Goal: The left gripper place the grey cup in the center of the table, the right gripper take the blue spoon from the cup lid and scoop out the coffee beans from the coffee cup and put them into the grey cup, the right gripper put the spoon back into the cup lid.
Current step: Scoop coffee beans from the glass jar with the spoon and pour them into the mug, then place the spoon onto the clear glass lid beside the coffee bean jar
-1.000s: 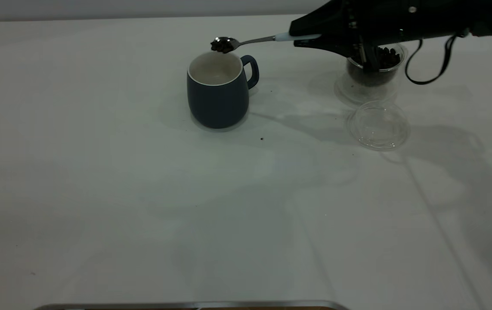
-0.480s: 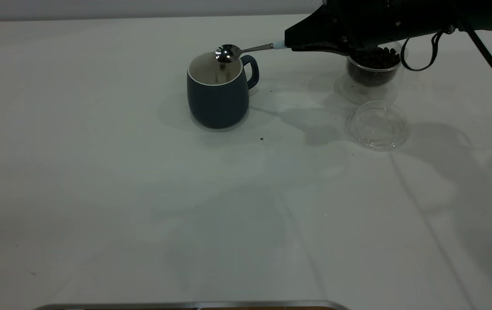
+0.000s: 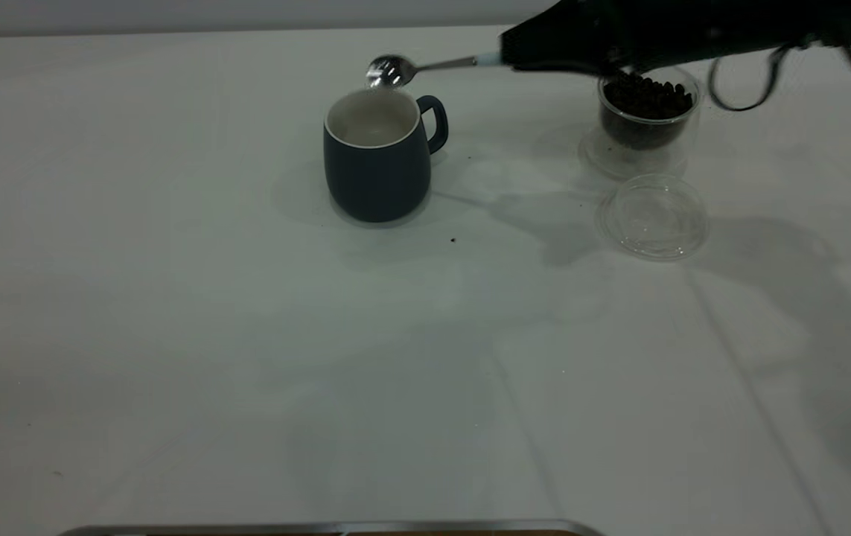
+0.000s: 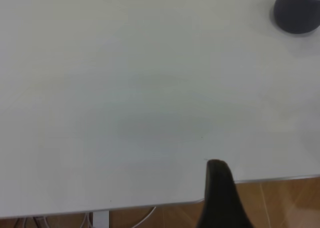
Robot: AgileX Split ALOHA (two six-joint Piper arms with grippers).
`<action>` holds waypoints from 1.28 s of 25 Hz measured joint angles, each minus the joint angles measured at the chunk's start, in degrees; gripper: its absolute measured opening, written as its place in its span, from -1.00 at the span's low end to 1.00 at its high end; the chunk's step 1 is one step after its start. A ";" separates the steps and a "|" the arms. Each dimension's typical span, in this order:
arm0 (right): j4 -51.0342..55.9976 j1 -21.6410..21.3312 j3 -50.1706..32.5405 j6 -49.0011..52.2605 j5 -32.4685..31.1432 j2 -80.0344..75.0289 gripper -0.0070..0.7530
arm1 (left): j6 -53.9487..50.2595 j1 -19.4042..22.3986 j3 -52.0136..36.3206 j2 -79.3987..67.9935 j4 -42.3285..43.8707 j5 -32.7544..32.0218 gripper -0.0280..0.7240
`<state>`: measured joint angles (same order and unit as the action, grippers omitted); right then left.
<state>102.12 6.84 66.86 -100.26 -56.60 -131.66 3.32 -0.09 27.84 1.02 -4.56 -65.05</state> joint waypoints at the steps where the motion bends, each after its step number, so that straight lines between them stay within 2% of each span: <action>1: 0.00 -1.13 -1.96 1.17 -0.19 1.57 -0.71 | 0.00 0.00 0.00 0.00 0.00 0.00 0.53; 10: 0.31 -12.94 -19.14 12.95 0.50 13.40 -0.71 | 0.00 0.00 0.00 0.00 0.00 0.00 0.53; 18: 0.57 -21.84 -29.03 13.48 1.74 13.80 -0.71 | 0.00 0.00 0.00 0.00 0.00 0.00 0.53; 22: 0.57 -25.20 -30.56 13.31 3.58 13.56 -0.71 | 0.00 0.00 0.00 0.00 0.00 0.00 0.53; 32: 0.62 -27.69 -26.17 14.62 3.68 3.41 -0.71 | 0.00 0.00 0.00 0.00 0.00 0.00 0.53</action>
<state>102.74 -20.85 40.69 -85.64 -52.92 -128.25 3.32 -0.09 27.84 1.02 -4.56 -65.05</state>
